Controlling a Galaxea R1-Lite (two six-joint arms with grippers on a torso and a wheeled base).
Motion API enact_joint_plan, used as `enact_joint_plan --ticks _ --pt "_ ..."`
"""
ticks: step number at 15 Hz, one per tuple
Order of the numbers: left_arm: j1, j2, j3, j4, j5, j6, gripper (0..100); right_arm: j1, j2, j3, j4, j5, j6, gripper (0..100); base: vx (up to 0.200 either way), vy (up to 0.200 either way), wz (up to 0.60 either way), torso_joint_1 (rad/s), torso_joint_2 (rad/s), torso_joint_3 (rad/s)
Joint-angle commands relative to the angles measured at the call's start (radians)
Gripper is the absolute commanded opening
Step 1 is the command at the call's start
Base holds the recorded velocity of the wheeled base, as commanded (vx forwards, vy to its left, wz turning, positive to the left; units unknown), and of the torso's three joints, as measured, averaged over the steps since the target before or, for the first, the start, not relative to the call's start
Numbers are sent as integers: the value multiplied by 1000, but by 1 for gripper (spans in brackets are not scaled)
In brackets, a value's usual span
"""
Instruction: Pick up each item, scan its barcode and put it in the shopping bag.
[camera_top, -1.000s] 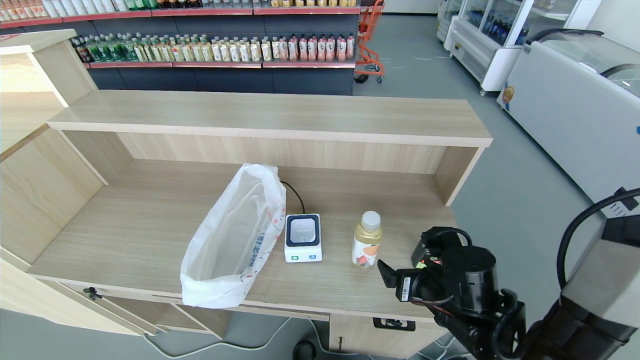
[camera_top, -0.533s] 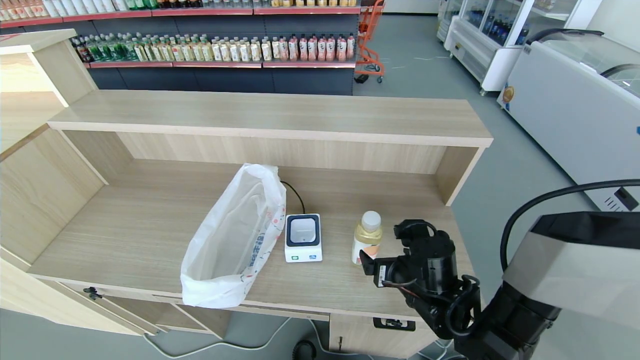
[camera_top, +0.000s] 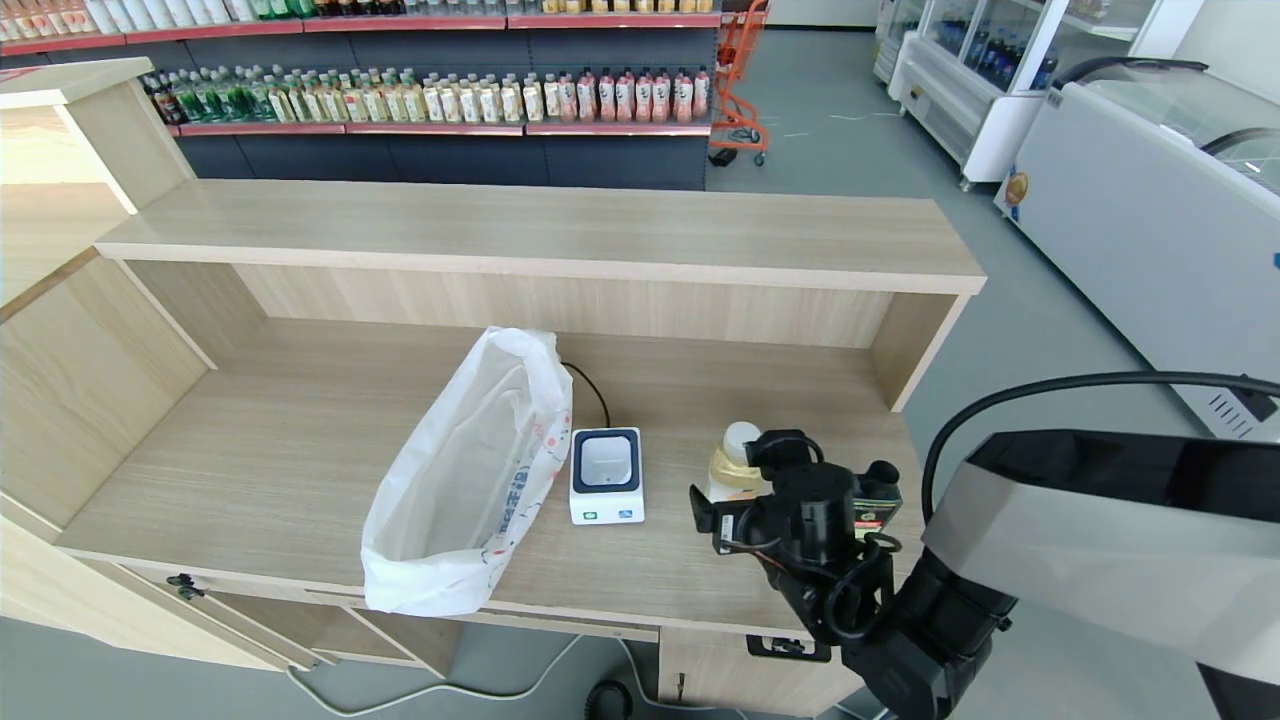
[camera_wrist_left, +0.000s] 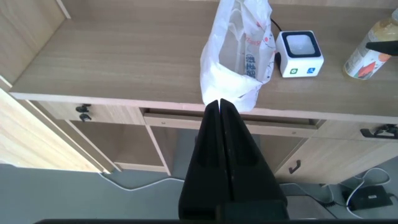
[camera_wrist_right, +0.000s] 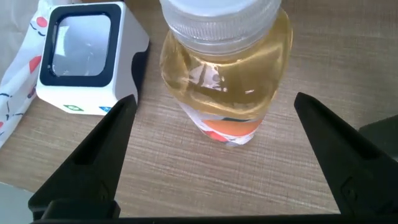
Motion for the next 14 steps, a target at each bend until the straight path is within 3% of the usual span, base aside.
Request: enact_joint_plan --ticks 1,12,13,14 --pt "0 0 0 0 0 0 0 0 48 -50 -1 0 -16 100 0 0 0 0 0 0" --pt "0 0 0 0 0 0 0 -37 171 -269 10 42 -120 100 0 0 0 0 0 0" --pt "0 0 0 0 0 0 0 -37 171 -269 10 42 -120 0 0 0 0 0 0 0" --pt "0 0 0 0 0 0 0 -49 180 -273 8 54 -145 0 0 0 0 0 0 0"
